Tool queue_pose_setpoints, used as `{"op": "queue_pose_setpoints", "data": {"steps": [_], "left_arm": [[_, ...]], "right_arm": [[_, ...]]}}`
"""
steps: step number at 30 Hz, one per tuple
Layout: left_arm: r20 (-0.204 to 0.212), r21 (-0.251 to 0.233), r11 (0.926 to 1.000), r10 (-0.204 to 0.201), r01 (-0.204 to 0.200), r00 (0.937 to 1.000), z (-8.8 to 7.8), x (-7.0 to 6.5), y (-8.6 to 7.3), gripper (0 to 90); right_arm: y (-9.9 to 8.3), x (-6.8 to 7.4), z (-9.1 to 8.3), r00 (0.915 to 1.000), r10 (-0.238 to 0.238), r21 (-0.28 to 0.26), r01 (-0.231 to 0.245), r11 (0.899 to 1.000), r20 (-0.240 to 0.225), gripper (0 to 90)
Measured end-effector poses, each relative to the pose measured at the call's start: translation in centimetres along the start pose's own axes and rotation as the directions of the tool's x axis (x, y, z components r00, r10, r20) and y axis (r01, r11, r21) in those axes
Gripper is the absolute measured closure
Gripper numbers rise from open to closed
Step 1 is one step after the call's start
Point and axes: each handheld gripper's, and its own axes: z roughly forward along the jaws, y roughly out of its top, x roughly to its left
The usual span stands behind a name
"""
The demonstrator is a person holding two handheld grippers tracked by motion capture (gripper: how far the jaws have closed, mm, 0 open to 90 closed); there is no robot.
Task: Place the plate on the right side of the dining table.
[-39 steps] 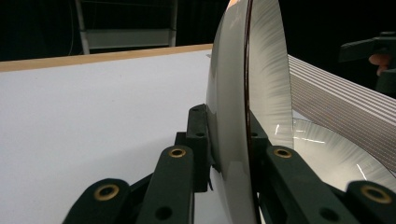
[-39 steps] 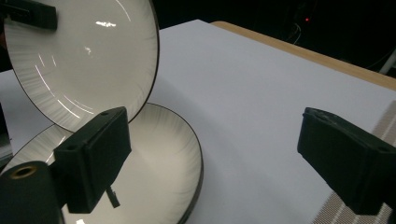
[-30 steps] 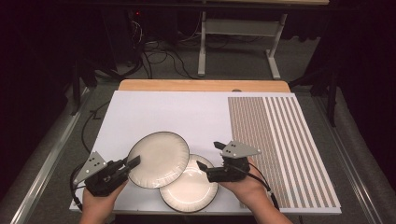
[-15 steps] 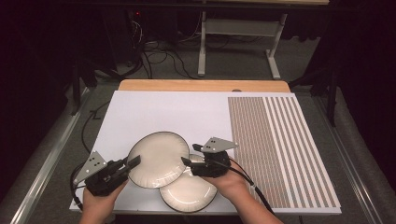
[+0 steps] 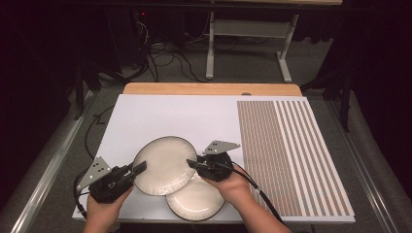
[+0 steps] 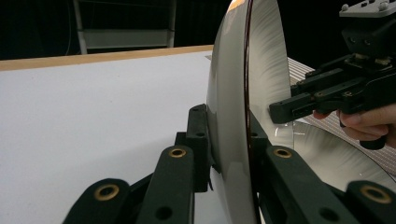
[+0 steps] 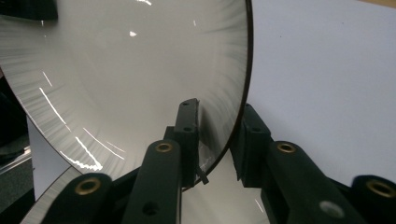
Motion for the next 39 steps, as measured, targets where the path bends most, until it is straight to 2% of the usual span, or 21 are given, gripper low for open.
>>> {"op": "queue_pose_setpoints", "data": {"steps": [5, 6, 7, 8, 10, 13, 15, 16, 21, 25, 31, 39], "left_arm": [[0.012, 0.004, 0.9992, -0.039, 0.039, 0.9992, 0.2, 0.4, -0.1, 79.1], [0.012, 0.006, 0.9991, -0.043, 0.043, 0.999, 0.2, 0.4, -0.1, 79.2], [0.011, 0.005, 0.999, -0.044, 0.044, 0.999, 0.2, 0.4, -0.1, 79.2], [0.01, 0.004, 0.9991, -0.043, 0.043, 0.999, 0.2, 0.2, -0.1, 79.3], [0.009, 0.007, 0.9994, -0.034, 0.034, 0.9994, 0.1, 0.1, -0.1, 79.3], [0.012, -0.002, 0.9985, -0.055, 0.056, 0.9984, 0.1, -0.1, 0.0, 79.6], [0.011, 0.004, 0.9986, -0.053, 0.053, 0.9985, 0.2, -0.2, 0.1, 79.7], [0.013, 0.006, 0.9989, -0.047, 0.047, 0.9988, 0.3, -0.4, 0.3, 79.8], [0.014, -0.002, 0.9994, -0.033, 0.033, 0.9993, 0.4, -1.0, 0.8, 79.8], [0.019, -0.007, 0.9998, -0.018, 0.018, 0.9997, 0.6, -1.4, 1.5, 79.7], [0.038, -0.015, 0.9999, -0.001, 0.002, 0.9993, 1.4, -1.8, 2.3, 79.5], [0.067, 0.024, 0.9995, 0.017, -0.018, 0.9976, 3.1, -2.9, 3.7, 79.6]], "right_arm": [[0.0, -0.4, 0.1, 0.9981, 0.053, 0.0, -0.053, 0.999, -0.03, 79.6], [0.1, -0.6, 0.0, 0.9964, 0.076, 0.0, -0.076, 0.997, -0.037, 80.7], [0.1, -0.6, 0.0, 0.9964, 0.076, 0.0, -0.076, 0.997, -0.037, 80.7], [0.1, -0.7, -0.1, 0.9933, 0.105, 0.006, -0.105, 0.994, -0.047, 81.8], [0.1, -0.7, -0.2, 0.9929, 0.108, 0.006, -0.107, 0.994, -0.05, 82.4], [0.1, -0.9, -0.6, 0.9899, 0.126, 0.003, -0.126, 0.992, -0.065, 84.6], [0.1, -1.0, -1.0, 0.9884, 0.132, -0.009, -0.133, 0.991, -0.075, 85.9], [0.2, -1.0, -1.3, 0.9913, 0.115, -0.015, -0.117, 0.993, -0.064, 85.9], [0.3, -1.1, -2.0, 0.9919, 0.112, -0.029, -0.114, 0.993, -0.059, 86.0], [0.6, -1.2, -3.0, 0.9948, 0.089, -0.054, -0.092, 0.994, -0.05, 86.4], [0.9, -1.5, -4.3, 0.9966, 0.077, -0.077, -0.079, 0.994, -0.028, 86.6], [1.0, -2.3, -6.4, 0.9976, 0.067, -0.096, -0.065, 0.993, 0.016, 86.6]]}}
